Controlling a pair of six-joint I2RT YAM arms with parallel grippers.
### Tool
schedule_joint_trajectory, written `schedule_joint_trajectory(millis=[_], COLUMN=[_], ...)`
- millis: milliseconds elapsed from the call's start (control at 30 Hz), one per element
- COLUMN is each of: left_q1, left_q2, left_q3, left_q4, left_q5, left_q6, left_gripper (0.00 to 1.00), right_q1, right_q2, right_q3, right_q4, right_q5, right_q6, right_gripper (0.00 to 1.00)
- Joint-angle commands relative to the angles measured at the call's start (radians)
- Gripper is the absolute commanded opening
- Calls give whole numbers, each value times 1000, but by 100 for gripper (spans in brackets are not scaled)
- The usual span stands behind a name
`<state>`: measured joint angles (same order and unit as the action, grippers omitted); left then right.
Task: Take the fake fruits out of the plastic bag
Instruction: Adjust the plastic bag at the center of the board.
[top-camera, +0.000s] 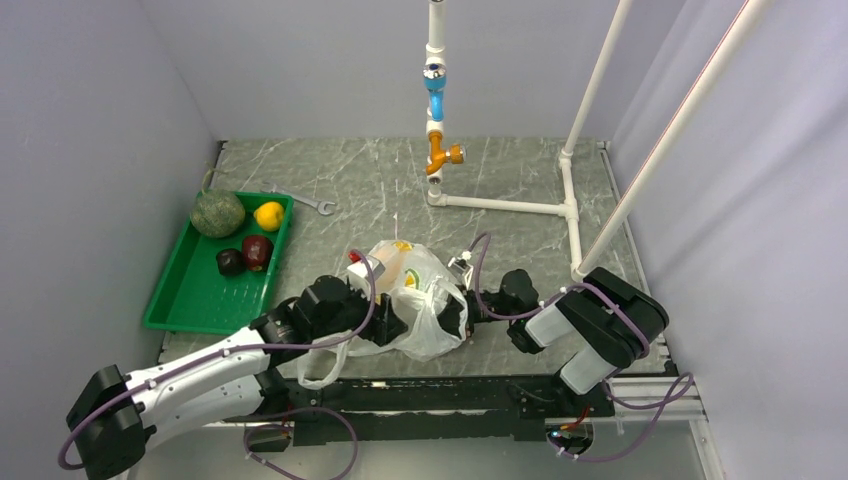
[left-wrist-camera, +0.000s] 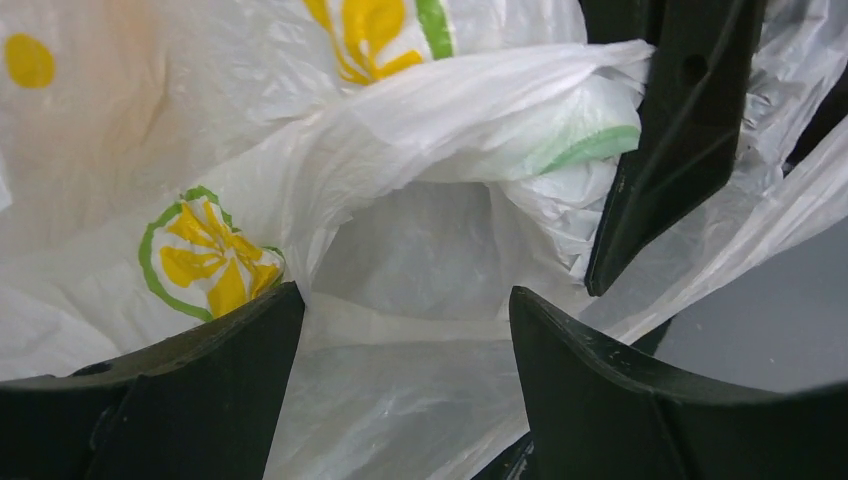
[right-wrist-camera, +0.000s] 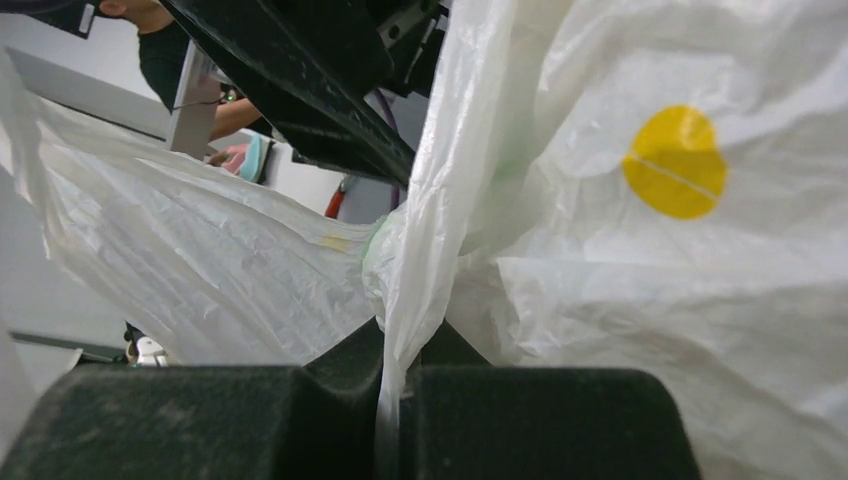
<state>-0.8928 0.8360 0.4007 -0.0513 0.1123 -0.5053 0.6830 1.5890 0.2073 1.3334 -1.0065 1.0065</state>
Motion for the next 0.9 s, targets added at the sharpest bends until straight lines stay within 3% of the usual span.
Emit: schedule_joint_trajectory(millis=[0,133,267,367,433,533,633,767,867], left_q1=[-5,-21,-29,-28,-26,-12,-9,-10,-11], left_q2=[23,20,-79,-218,-276,-266,-181,-70,-46], left_q3=[42,53,73,94,107,173,250,304,298], left_q4=[56,-1,-72,-135,-134,-169,-214,-244,-233], left_q5=[144,134,-2,-148,-171,-125,-23,74,140], left_q6=[9,-28,-74,-131,-137,-110,-86,-70,-47], left_gripper=[80,74,62,72,78,79,66,48,45], right_q1=[-7,-8,-6,-4,1,11,12,12,12], right_q2=[5,-14,-81,-153,-212,-300,-363,-384,-367], right_q3=[19,31,33,29,33,54,67,77,72], right_q4=[171,122,17,-120,-247,-444,-545,-569,-528], right_q5=[-35,-35,-26,-12,7,38,65,78,78], right_q6=[50,31,-26,-105,-175,-278,-335,-347,-322], right_gripper=[0,0,0,0,0,0,0,0,0])
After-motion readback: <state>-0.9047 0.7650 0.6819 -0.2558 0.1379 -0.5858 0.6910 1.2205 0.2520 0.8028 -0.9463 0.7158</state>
